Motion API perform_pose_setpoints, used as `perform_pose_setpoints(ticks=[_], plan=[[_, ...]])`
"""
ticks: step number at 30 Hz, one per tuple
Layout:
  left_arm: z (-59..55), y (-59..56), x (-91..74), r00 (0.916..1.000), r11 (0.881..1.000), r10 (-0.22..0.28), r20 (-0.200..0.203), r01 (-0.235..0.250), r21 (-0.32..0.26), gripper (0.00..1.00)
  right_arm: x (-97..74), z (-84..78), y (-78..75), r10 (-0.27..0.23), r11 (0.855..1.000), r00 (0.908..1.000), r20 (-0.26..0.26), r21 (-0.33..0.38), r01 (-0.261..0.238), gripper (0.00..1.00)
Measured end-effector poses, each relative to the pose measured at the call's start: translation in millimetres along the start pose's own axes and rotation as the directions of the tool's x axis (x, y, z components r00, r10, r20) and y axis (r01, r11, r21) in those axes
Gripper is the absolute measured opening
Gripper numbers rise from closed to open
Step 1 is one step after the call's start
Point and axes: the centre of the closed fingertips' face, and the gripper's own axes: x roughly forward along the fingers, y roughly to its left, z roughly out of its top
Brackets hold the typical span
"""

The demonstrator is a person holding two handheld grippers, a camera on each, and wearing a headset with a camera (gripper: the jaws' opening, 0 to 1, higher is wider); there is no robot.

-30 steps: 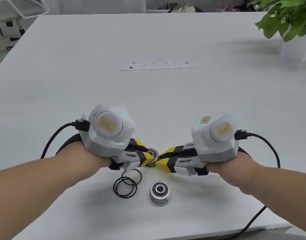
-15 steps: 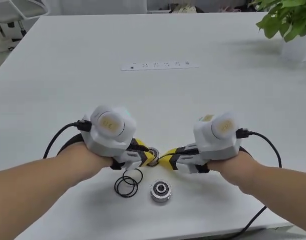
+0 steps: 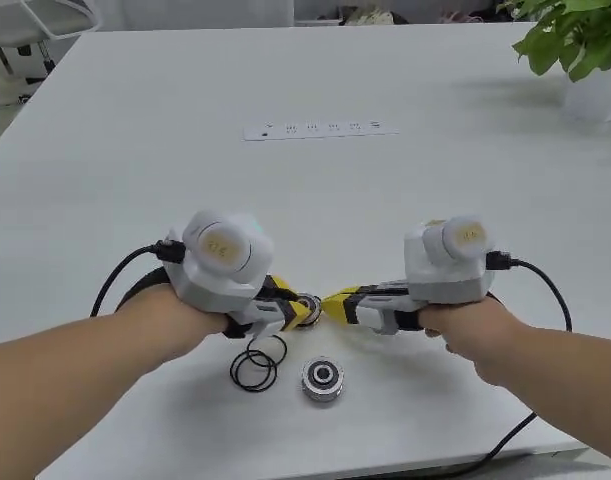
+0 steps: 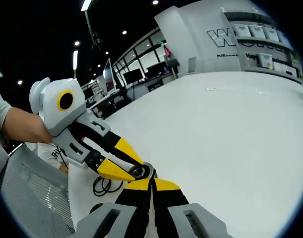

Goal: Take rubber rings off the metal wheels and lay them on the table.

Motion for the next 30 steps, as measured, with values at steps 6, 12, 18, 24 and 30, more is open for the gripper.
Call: perform_pose_setpoints(ticks=[6,12,18,24,30], plan=[[0.1,-0.3,-0.1,1.0,1.0,0.004,-0.003,-0.004,0.002,0.08,0.4,1.8,2.6,0.001,1.0,1.0,0.008,0.002,-0.001,0.0],[0.4,0.2,-0.1,0.9999,1.0,0.009,-0.006,-0.009,0.002,0.08,0.1,3.6,4.4,0.001,1.0,0.9999,0.017,0.008,-0.001,0.0],[0.5,0.8,0.2,0.9999,1.0,0.013,-0.007,-0.013,0.001,0.08,1.2,4.9,6.9,0.011,1.0,0.9997,0.023,0.006,-0.011,0.0],[0.5,1.0,0.3,0.9999,1.0,0.014,-0.005,-0.014,0.002,0.08,3.2,5.7,12.8,0.027,1.0,0.9994,0.022,-0.016,-0.027,0.0],[0.3,0.6,0.5,0.9999,1.0,0.012,-0.004,-0.012,0.003,0.08,5.4,10.5,21.2,0.061,0.998,0.9971,0.044,-0.013,-0.061,0.0]])
